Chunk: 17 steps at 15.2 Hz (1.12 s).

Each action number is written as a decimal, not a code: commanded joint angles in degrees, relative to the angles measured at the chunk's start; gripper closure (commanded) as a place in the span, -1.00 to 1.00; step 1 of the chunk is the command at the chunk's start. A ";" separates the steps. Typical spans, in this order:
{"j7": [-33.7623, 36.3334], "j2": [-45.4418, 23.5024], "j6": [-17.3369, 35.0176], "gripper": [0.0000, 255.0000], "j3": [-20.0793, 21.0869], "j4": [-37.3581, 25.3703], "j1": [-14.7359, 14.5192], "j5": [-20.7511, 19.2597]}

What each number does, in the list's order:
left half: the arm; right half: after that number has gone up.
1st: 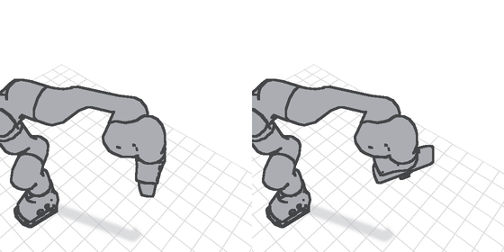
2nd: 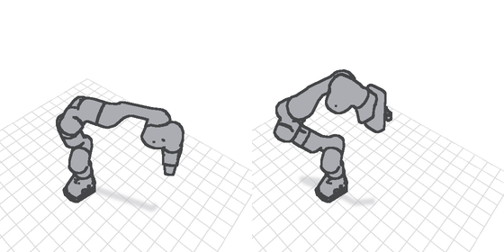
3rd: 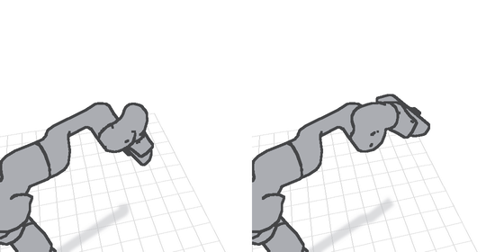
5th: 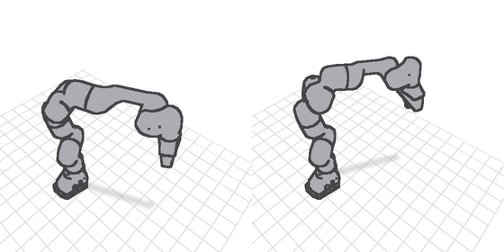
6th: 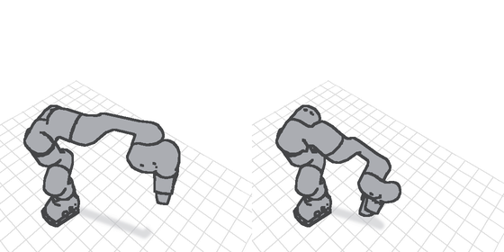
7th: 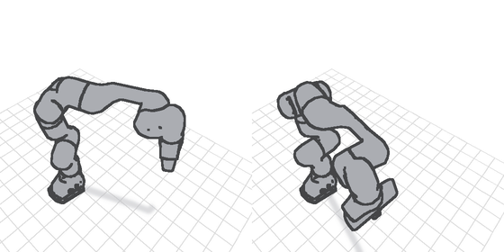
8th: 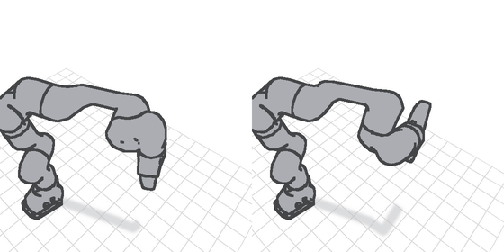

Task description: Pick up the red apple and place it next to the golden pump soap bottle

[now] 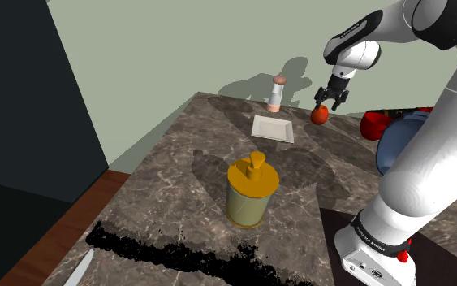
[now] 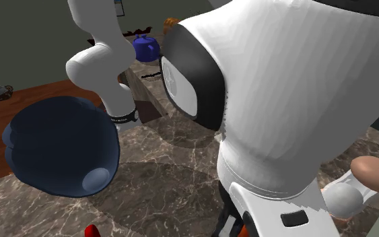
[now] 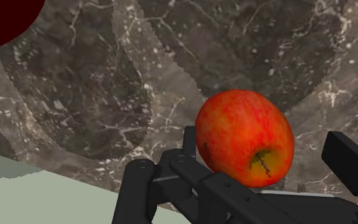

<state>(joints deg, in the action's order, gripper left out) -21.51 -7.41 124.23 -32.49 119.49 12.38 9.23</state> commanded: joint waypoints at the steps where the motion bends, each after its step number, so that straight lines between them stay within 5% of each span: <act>1: -0.62 -1.05 1.37 -1.00 0.14 0.51 0.15 0.83; 9: -0.76 -1.30 1.75 -1.00 0.20 0.70 0.18 1.03; 10: -0.76 -1.30 1.75 1.00 0.20 0.70 0.18 1.03; 17: -0.80 -1.28 1.69 1.00 0.17 0.67 0.21 1.01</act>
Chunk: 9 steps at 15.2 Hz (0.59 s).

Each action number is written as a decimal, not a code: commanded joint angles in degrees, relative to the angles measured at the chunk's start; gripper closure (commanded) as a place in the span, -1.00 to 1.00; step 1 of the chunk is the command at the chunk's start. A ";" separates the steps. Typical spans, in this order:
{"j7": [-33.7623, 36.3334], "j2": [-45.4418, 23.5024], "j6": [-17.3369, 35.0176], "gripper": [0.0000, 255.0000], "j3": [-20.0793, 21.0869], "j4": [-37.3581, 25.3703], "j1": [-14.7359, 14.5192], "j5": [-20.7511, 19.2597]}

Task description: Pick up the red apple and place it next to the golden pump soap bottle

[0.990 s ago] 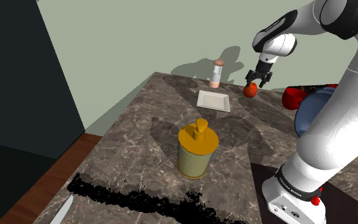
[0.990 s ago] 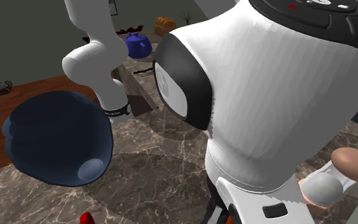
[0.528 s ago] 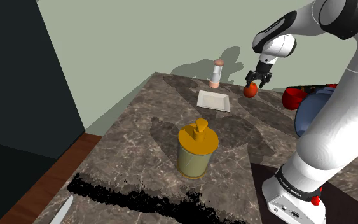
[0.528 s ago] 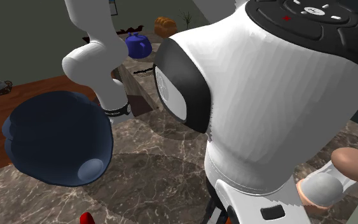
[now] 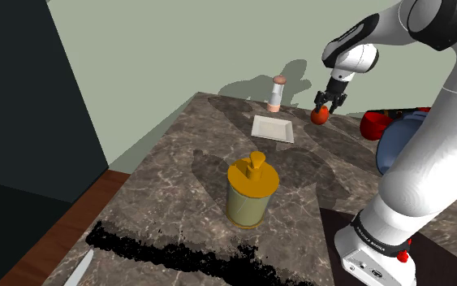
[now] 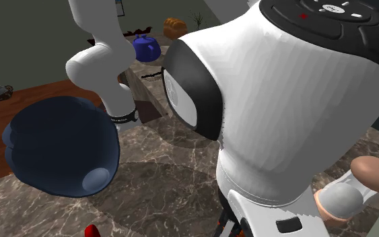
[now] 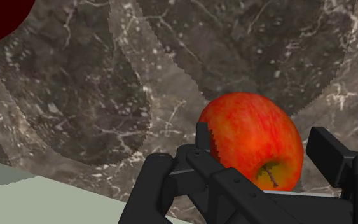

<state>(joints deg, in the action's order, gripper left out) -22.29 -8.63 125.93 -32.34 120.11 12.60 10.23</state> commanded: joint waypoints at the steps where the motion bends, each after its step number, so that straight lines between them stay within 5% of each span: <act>1: 0.00 -0.06 -0.01 1.00 0.02 0.04 -0.01 0.01; 9: 1.88 2.89 -4.73 1.00 -0.36 -2.35 -0.46 -2.35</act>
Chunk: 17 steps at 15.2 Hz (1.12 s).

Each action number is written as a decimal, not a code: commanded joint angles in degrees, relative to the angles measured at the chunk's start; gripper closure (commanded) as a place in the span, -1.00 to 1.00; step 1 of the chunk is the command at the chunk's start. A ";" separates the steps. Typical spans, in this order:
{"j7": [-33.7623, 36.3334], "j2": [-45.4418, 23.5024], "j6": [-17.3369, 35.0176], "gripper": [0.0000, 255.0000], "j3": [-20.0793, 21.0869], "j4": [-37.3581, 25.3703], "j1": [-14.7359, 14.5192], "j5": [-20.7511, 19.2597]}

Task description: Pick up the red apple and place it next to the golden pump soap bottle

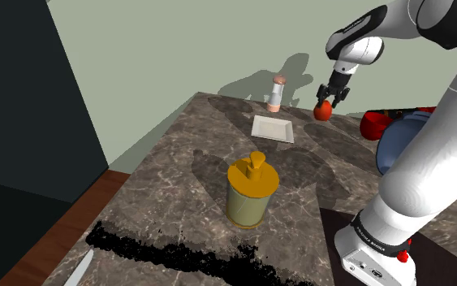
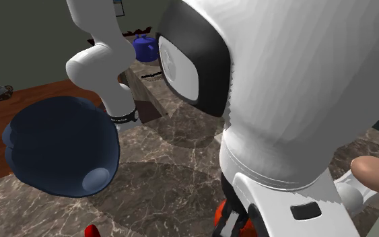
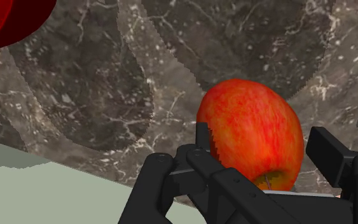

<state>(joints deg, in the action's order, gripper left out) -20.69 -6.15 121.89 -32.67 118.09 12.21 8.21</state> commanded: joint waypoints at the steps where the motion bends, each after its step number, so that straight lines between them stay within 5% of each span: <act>1: 0.51 0.79 -1.38 1.00 -0.06 -0.73 -0.12 -0.61; 17: 3.21 5.03 -12.93 1.00 -0.13 -8.89 -0.53 -3.71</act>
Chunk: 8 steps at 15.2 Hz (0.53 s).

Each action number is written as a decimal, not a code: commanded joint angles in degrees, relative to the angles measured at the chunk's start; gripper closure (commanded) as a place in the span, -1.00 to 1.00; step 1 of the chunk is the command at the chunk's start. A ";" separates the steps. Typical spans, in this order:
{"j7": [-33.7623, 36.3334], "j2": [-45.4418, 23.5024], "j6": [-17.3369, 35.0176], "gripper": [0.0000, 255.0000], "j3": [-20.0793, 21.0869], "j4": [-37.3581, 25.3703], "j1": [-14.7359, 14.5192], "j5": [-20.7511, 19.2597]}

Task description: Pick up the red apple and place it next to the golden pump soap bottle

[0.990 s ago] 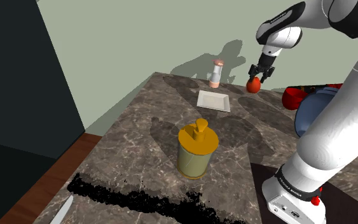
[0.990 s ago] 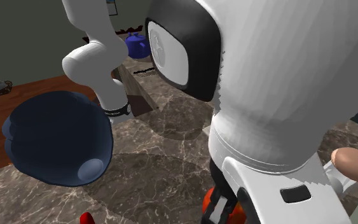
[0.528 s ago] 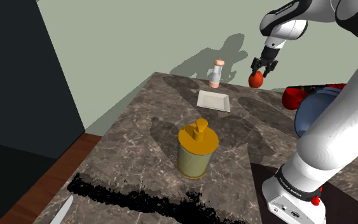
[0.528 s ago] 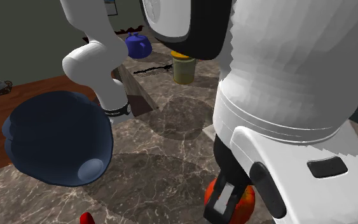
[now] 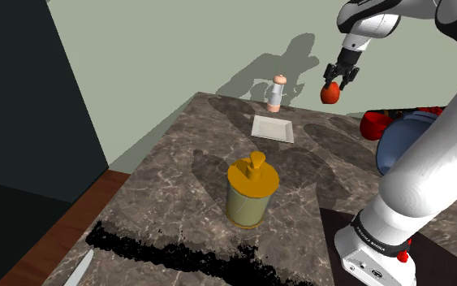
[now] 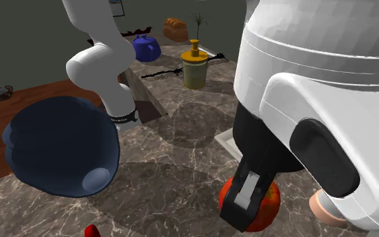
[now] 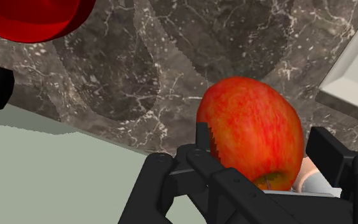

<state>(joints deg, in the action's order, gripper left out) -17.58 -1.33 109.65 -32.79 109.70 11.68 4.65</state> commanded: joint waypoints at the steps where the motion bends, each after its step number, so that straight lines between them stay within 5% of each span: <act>1: 0.21 0.36 -1.43 1.00 0.00 -1.12 -0.01 -0.25; 8: 0.78 1.00 -6.69 1.00 0.03 -5.87 -0.06 -0.72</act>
<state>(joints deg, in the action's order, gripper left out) -16.79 -0.45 103.85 -32.71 104.61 11.58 4.02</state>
